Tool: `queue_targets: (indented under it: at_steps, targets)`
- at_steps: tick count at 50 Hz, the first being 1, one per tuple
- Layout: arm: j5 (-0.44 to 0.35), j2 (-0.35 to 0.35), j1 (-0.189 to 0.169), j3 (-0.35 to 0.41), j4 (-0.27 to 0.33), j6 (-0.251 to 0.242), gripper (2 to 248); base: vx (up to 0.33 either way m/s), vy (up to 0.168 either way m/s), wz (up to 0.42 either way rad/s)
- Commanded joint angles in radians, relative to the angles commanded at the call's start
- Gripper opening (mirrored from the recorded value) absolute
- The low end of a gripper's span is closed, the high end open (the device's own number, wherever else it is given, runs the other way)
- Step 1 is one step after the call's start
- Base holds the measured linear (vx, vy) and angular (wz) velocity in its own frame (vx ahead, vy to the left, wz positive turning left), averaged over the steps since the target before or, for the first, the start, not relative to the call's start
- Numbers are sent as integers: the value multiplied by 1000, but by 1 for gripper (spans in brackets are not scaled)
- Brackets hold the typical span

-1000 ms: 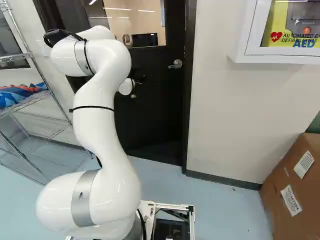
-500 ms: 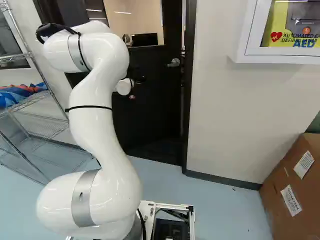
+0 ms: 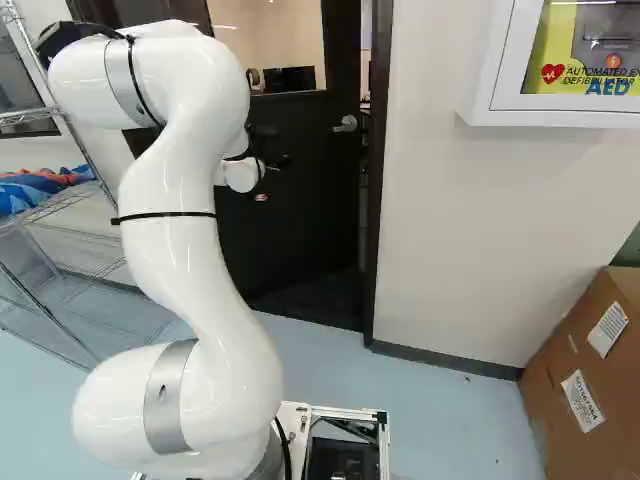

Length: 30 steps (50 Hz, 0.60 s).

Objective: Open the door and move inside

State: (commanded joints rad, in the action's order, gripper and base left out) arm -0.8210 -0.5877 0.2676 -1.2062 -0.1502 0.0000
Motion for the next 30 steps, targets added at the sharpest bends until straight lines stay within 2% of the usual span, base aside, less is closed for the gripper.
queue_targets:
  at_steps: [30]
  targets:
    - [0, 152, -10, 196, 0, 0, 247, 0, 0, 0]
